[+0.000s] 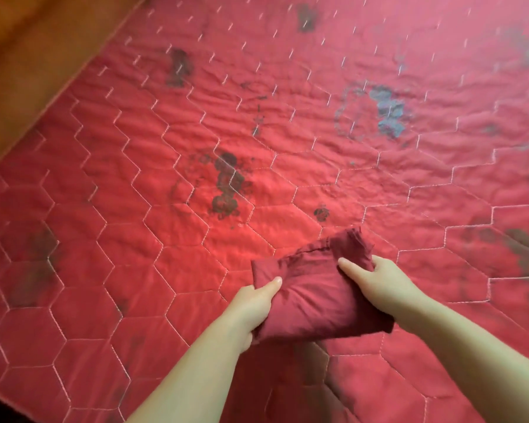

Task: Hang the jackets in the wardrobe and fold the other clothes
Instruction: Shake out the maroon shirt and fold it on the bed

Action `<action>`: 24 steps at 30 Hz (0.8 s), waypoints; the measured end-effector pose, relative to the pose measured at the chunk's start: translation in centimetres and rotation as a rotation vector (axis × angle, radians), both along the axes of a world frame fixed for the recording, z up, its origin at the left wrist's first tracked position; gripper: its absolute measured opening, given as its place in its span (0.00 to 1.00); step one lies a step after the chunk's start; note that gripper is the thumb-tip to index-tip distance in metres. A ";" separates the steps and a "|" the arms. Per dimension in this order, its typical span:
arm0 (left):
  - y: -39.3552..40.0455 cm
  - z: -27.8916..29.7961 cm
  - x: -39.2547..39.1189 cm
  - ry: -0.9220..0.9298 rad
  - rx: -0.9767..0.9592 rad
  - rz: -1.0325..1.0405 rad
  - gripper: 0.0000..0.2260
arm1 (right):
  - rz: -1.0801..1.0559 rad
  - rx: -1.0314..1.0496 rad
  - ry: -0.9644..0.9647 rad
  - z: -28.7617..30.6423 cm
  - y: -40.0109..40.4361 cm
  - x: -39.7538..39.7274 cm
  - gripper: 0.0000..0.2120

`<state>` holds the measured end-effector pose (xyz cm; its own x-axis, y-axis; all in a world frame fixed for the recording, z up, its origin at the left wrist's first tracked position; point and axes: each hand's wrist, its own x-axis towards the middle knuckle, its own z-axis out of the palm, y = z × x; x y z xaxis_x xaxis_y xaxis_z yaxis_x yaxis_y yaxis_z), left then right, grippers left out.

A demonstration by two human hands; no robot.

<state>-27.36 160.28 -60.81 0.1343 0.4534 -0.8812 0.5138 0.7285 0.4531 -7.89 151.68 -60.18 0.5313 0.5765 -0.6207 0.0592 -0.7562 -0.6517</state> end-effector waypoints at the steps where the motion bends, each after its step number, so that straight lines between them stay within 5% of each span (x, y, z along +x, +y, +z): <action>1: 0.2 2.1 0.5 -0.026 0.013 0.027 0.23 | 0.007 0.047 -0.041 2.1 0.2 0.4 0.13; 8: 1.6 25.5 3.1 -0.149 0.506 0.073 0.16 | -0.079 0.442 -0.040 24.6 0.4 1.6 0.10; 14: -0.8 44.4 1.0 -0.380 0.885 0.104 0.03 | -0.113 0.624 0.241 43.2 -1.2 0.7 0.30; 18: -4.0 52.7 -3.5 -0.578 0.853 0.123 0.09 | -0.005 0.709 0.275 51.3 -3.6 -2.3 0.39; 24: -8.5 59.0 -12.9 -0.724 0.505 0.155 0.15 | 0.106 0.863 0.270 55.9 -5.3 -10.2 0.36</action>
<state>-40.27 151.82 -1.85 0.4847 0.8236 -0.2945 -0.1106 0.3916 0.9135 -18.09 146.38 -4.27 0.3483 0.9362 -0.0469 -0.1360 0.0010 -0.9907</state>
